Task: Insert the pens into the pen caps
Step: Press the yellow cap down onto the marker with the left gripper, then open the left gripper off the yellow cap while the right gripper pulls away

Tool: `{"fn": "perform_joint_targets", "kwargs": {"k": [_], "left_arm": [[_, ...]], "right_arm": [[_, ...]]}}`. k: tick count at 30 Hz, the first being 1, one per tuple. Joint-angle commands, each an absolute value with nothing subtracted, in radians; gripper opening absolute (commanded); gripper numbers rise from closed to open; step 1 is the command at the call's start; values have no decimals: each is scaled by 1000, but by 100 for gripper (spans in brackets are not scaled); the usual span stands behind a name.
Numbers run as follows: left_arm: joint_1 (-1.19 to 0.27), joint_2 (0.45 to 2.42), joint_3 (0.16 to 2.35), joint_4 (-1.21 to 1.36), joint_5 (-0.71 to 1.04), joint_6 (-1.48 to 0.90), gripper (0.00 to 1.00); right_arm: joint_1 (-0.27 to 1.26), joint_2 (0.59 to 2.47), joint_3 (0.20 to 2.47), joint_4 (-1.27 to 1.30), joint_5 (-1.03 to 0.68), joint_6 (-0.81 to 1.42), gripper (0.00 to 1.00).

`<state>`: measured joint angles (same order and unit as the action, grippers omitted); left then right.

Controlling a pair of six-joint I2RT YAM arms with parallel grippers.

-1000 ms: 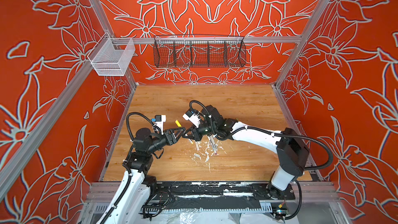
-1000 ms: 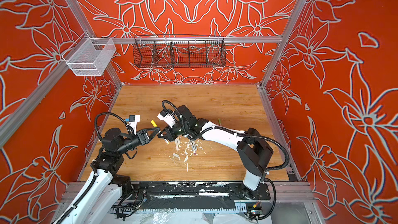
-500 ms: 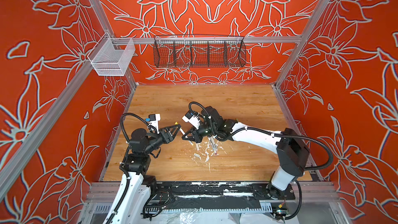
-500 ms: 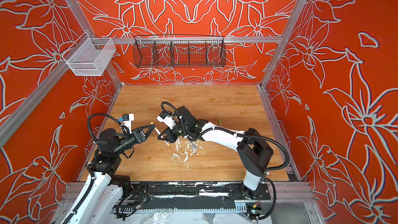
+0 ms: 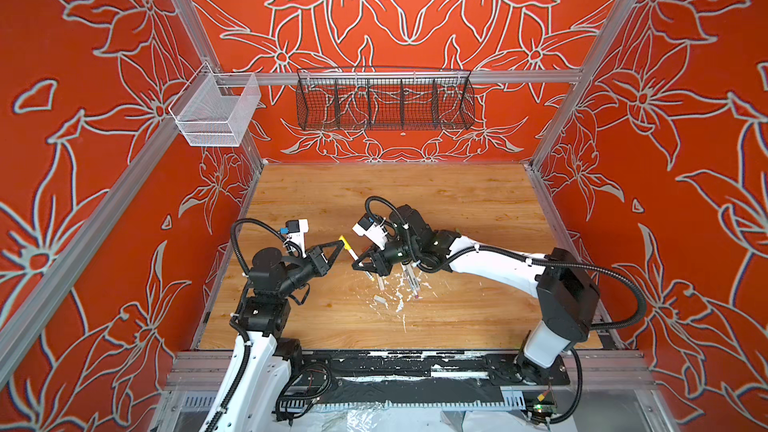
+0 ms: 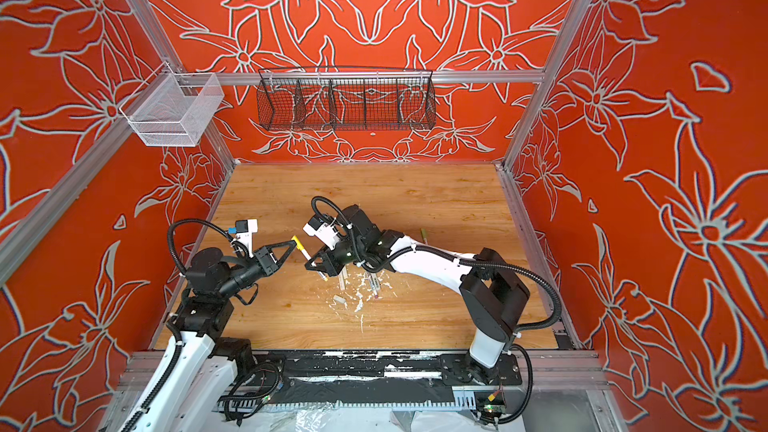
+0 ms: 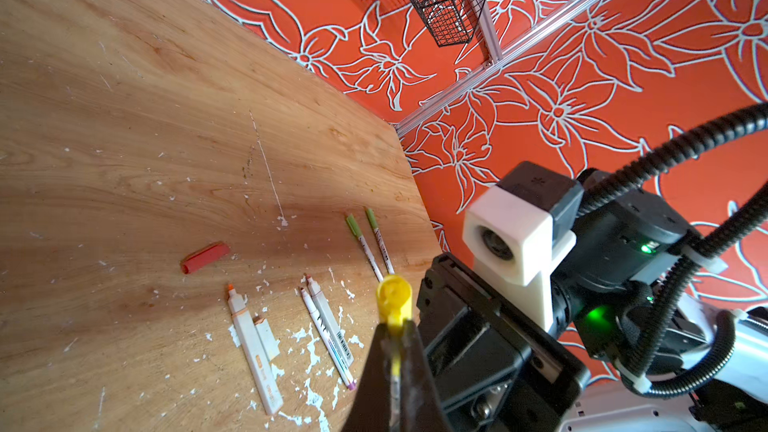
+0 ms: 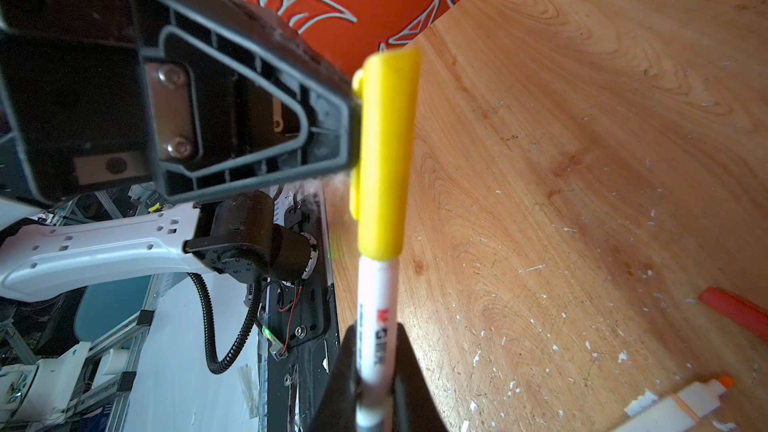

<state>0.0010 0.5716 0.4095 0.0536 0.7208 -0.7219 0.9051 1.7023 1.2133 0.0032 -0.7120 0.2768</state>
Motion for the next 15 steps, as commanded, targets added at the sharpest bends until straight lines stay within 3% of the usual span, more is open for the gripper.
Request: {"fn": "perform_joint_targets", "kwargs": {"k": [1, 15], "left_arm": [[3, 562, 409, 56, 760, -723, 0], [-6, 557, 391, 2, 789, -729, 0]], "right_arm": [[912, 1676, 1252, 18, -716, 251, 0], [912, 1746, 1465, -72, -769, 146, 0]]}}
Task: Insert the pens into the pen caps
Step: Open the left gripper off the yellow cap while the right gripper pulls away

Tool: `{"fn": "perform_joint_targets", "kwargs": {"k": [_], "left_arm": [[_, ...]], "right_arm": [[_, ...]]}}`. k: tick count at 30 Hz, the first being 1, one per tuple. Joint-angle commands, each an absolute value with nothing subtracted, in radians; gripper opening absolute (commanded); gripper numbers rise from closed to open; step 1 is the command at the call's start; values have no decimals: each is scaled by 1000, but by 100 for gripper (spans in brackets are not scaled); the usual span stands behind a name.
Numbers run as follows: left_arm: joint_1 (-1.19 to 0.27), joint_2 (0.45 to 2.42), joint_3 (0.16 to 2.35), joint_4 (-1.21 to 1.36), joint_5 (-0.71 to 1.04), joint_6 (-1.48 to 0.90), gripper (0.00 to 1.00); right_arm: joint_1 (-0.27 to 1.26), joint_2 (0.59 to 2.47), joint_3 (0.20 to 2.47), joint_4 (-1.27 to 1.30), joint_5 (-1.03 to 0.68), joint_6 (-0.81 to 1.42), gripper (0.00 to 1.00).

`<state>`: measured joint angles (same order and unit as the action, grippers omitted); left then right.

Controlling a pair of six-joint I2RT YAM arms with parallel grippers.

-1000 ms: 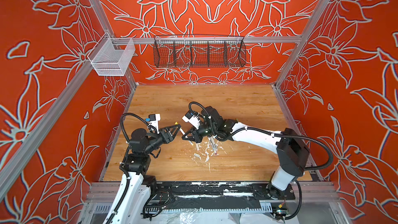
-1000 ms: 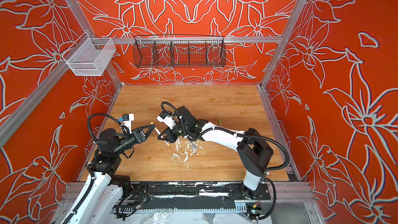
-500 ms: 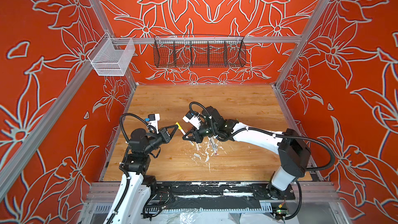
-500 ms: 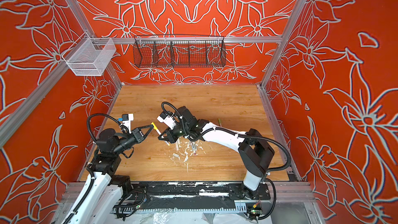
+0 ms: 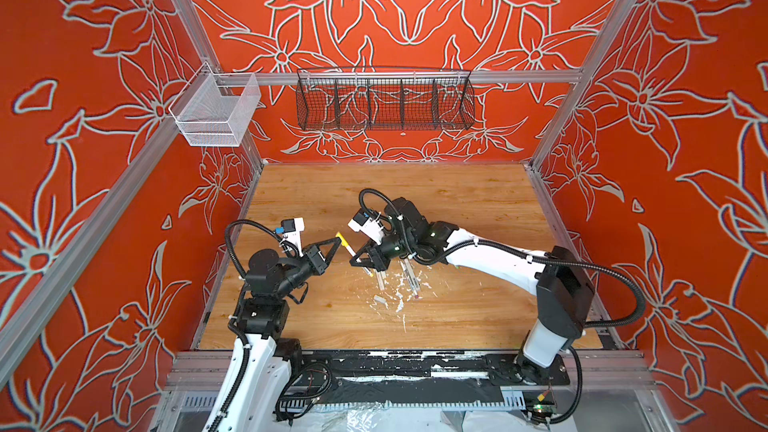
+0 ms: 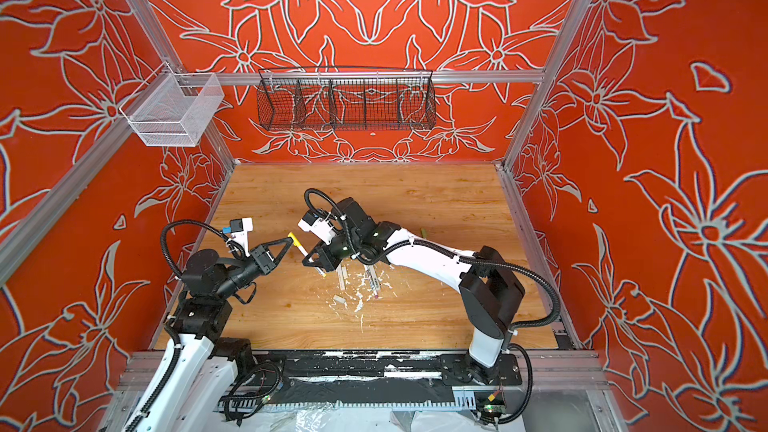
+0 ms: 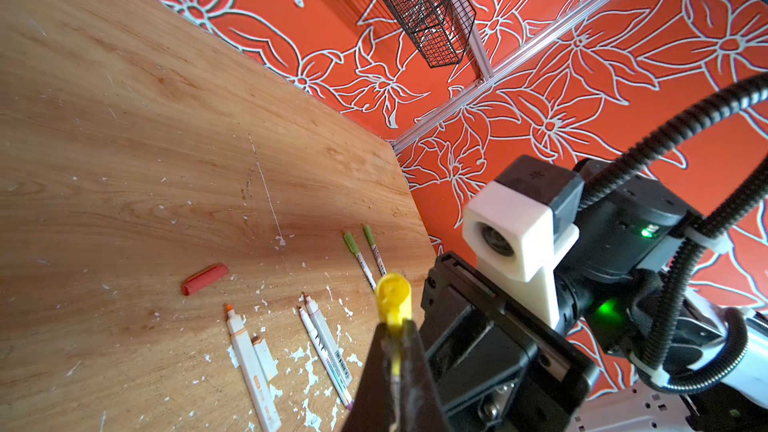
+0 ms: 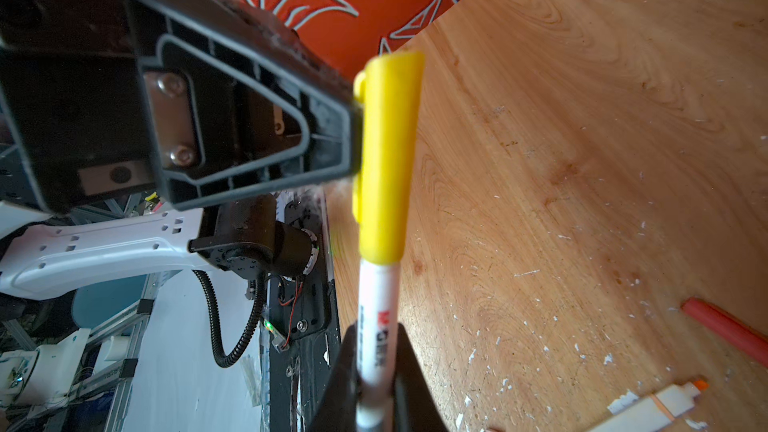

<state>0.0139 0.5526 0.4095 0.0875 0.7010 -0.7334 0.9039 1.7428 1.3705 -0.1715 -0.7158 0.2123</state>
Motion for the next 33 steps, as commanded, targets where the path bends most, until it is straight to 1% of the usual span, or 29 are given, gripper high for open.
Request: {"fn": "perform_joint_targets", "kwargs": {"k": [1, 9, 18, 24, 29, 30, 31, 32, 33], "left_arm": [[-10, 560, 392, -3, 786, -725, 0], [-43, 603, 406, -50, 756, -695, 0], [-72, 618, 420, -102, 718, -670, 0], [-70, 609, 445, -116, 677, -655, 0], [-43, 630, 463, -89, 687, -657, 0], [-36, 629, 466, -83, 689, -660, 1], [-30, 629, 469, -79, 689, -661, 8], [-24, 627, 474, -77, 689, -662, 18], [-20, 624, 479, -75, 689, -662, 30]], "right_arm": [[913, 1752, 1478, -77, -777, 143, 0], [914, 1775, 1564, -105, -778, 97, 0], [918, 1823, 1686, -226, -756, 29, 0], [919, 1789, 1543, -198, -761, 73, 0], [918, 1724, 1387, -182, -735, 97, 0], [917, 1714, 1359, -188, -725, 99, 0], [917, 1706, 1335, -198, -714, 100, 0], [914, 1701, 1318, -209, -699, 100, 0], [911, 1696, 1297, -221, -685, 105, 0]]}}
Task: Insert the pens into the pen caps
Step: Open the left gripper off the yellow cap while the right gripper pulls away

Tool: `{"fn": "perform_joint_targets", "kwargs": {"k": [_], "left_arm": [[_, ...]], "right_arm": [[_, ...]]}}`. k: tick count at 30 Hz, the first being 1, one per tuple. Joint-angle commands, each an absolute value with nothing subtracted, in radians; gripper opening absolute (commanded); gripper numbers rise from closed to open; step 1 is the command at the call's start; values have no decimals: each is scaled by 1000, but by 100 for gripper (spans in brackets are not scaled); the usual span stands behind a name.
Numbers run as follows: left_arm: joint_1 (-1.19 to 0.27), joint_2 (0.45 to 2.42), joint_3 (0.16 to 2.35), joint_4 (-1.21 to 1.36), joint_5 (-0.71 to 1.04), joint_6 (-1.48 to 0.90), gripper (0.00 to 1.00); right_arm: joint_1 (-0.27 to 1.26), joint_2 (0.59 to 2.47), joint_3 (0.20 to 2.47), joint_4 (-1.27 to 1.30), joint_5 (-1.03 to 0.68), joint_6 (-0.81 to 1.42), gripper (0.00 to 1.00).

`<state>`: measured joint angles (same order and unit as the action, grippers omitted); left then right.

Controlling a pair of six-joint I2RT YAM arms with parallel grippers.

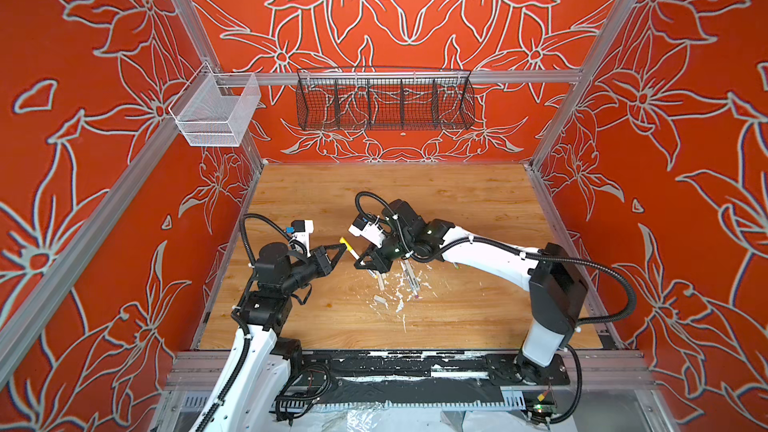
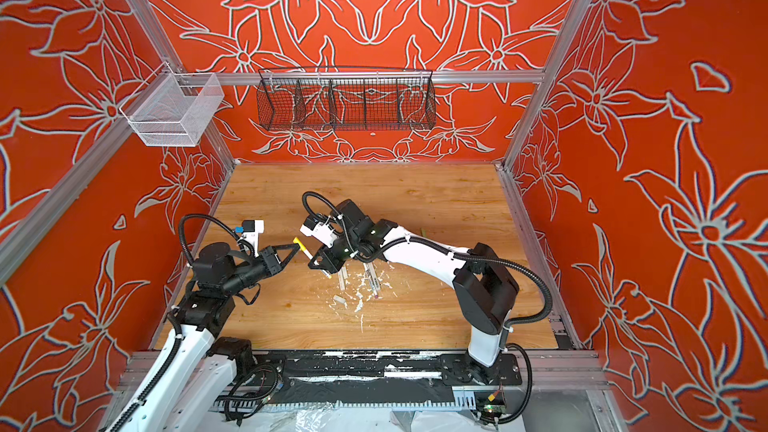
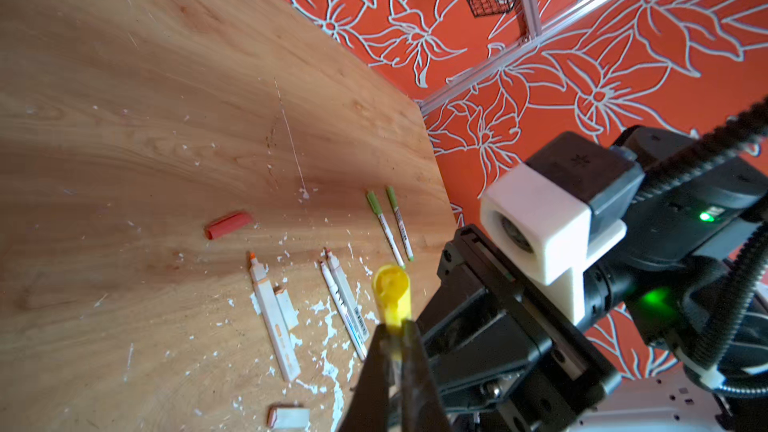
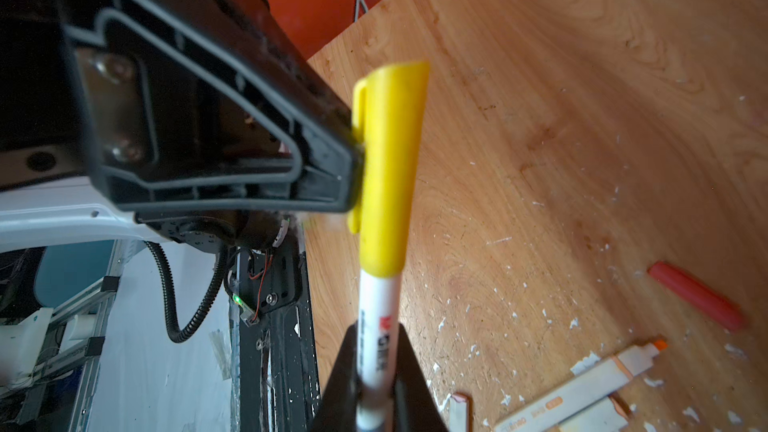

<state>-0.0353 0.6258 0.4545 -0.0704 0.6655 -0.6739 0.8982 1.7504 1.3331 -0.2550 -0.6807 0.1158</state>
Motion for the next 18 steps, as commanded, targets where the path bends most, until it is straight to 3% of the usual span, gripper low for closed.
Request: {"fn": "perform_joint_targets", "kwargs": {"k": [1, 4, 10, 18], "left_arm": [[-16, 620, 484, -77, 687, -660, 41], [-4, 608, 506, -114, 674, -645, 68], [6, 550, 547, -247, 634, -606, 98], [7, 516, 657, -487, 653, -510, 97]], "right_arm": [[906, 1692, 1279, -232, -672, 110, 0], [887, 1680, 1232, -260, -631, 129, 0], [806, 1669, 1205, -383, -485, 170, 0], [629, 1747, 1260, -630, -174, 153, 0]]}}
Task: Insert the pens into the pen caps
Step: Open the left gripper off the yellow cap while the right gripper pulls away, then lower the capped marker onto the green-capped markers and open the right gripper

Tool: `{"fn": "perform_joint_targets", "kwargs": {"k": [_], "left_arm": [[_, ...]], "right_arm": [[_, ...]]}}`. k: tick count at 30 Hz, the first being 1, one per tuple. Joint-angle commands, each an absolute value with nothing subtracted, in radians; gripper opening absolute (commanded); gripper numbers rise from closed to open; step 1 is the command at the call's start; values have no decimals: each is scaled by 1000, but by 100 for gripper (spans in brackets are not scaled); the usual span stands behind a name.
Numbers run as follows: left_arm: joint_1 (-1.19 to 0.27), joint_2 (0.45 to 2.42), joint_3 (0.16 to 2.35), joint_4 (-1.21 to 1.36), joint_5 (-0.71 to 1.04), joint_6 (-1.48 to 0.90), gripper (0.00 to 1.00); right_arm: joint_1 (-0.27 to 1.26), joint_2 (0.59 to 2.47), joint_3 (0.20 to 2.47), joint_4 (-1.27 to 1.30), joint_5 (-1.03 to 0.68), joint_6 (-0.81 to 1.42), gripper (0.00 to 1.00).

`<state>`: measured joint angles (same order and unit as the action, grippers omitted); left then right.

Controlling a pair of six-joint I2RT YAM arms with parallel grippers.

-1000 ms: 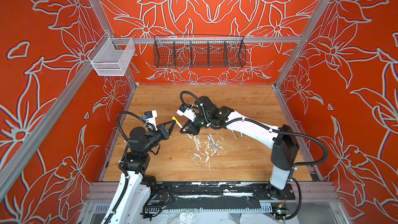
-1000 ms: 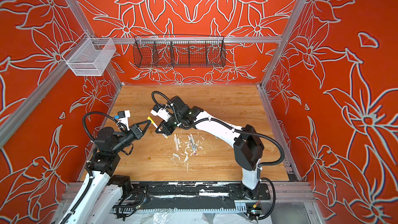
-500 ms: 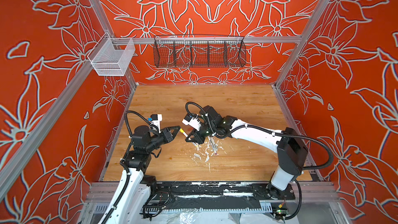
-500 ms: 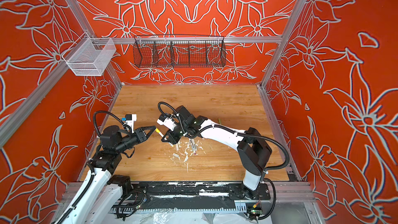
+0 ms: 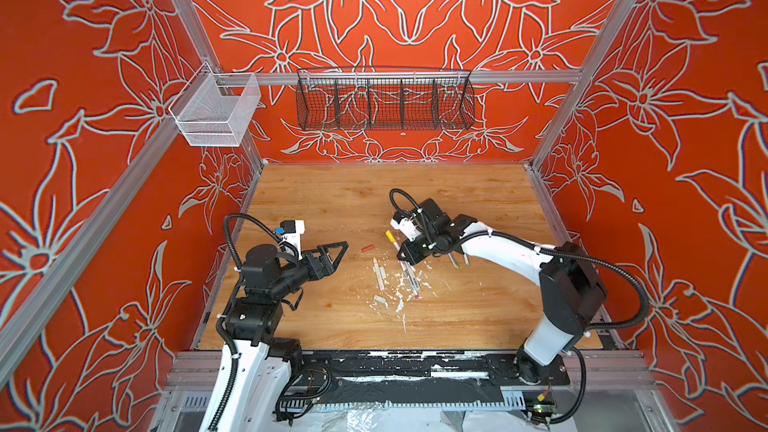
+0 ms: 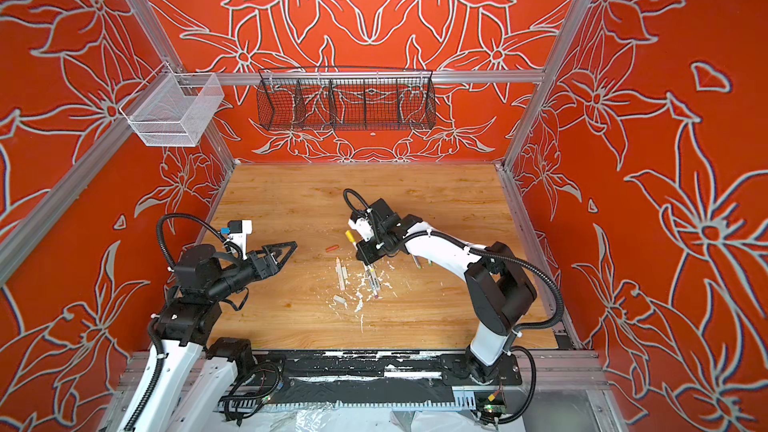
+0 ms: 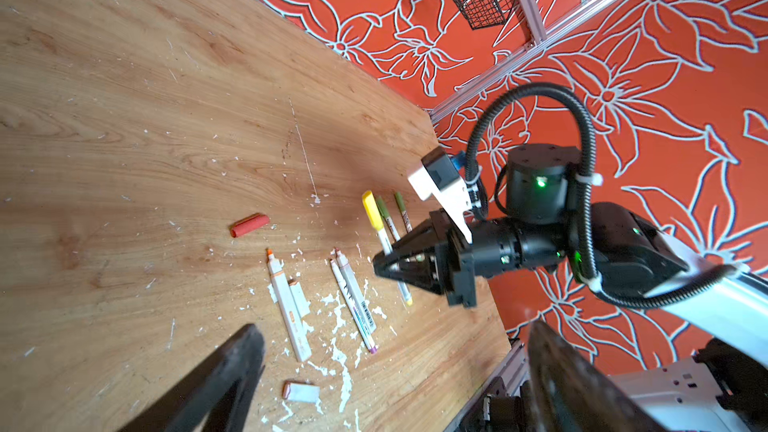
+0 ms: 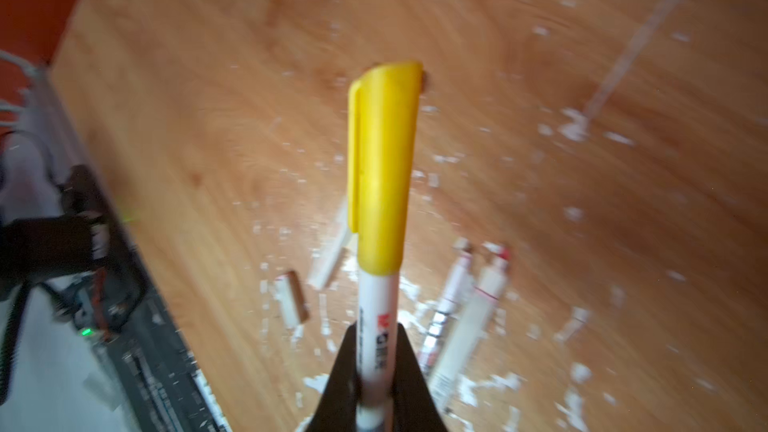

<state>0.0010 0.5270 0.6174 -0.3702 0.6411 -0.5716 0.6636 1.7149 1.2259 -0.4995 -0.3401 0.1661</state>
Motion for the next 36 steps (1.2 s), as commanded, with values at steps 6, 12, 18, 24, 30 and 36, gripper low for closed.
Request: {"fn": "perform_joint_targets", "kwargs": {"k": [6, 12, 18, 24, 30, 36], "left_arm": [[6, 491, 663, -486, 691, -504, 97], [7, 500, 650, -470, 695, -506, 97], [5, 505, 641, -454, 697, -513, 97], [7, 529, 643, -464, 687, -520, 97], [6, 528, 644, -474, 670, -523, 97], [6, 557, 645, -495, 628, -532, 97]], "right_arm": [[530, 1808, 1292, -690, 27, 91, 0], [457, 1840, 1295, -705, 108, 43, 0], [405, 1836, 1263, -707, 139, 30, 0], [400, 1847, 1253, -711, 124, 22, 16], [401, 1829, 1258, -720, 116, 27, 28], [419, 1766, 1252, -727, 54, 19, 48]]}}
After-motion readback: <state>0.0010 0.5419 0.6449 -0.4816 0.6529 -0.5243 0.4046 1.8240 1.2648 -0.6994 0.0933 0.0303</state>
